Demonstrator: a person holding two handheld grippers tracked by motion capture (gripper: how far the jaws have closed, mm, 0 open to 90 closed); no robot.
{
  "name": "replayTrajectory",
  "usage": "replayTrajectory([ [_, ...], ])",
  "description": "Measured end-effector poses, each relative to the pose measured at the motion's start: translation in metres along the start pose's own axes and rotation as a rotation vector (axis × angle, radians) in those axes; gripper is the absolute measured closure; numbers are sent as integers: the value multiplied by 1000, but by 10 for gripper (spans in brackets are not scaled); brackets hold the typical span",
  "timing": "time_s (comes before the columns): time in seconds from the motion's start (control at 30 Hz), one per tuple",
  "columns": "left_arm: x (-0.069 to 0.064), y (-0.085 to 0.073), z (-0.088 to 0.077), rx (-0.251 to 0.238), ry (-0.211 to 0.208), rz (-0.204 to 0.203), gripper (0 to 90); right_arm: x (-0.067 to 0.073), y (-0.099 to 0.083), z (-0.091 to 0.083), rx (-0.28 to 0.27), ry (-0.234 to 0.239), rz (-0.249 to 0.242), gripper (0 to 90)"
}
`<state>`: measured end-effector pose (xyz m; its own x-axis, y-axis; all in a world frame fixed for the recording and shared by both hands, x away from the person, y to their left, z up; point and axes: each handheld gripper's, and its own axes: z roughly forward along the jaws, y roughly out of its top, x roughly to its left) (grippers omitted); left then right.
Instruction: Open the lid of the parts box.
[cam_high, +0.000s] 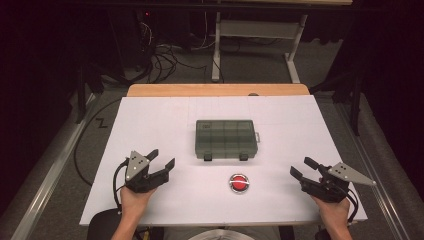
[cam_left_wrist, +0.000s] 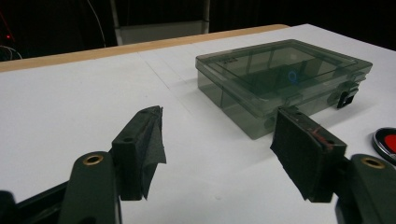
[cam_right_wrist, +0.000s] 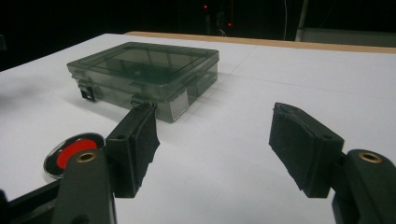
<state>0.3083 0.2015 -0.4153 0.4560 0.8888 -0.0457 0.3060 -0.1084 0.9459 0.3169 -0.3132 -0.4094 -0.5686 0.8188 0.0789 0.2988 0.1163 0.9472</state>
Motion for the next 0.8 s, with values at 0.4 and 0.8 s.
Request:
replayTrajectory([
  [0.4,-1,0,0,-1,-26,1,357,-1,1,0,-11,-2,24,342],
  [0.8,1,0,0,-12,-25,-2,360,1,2,1,-19,0,25,346],
])
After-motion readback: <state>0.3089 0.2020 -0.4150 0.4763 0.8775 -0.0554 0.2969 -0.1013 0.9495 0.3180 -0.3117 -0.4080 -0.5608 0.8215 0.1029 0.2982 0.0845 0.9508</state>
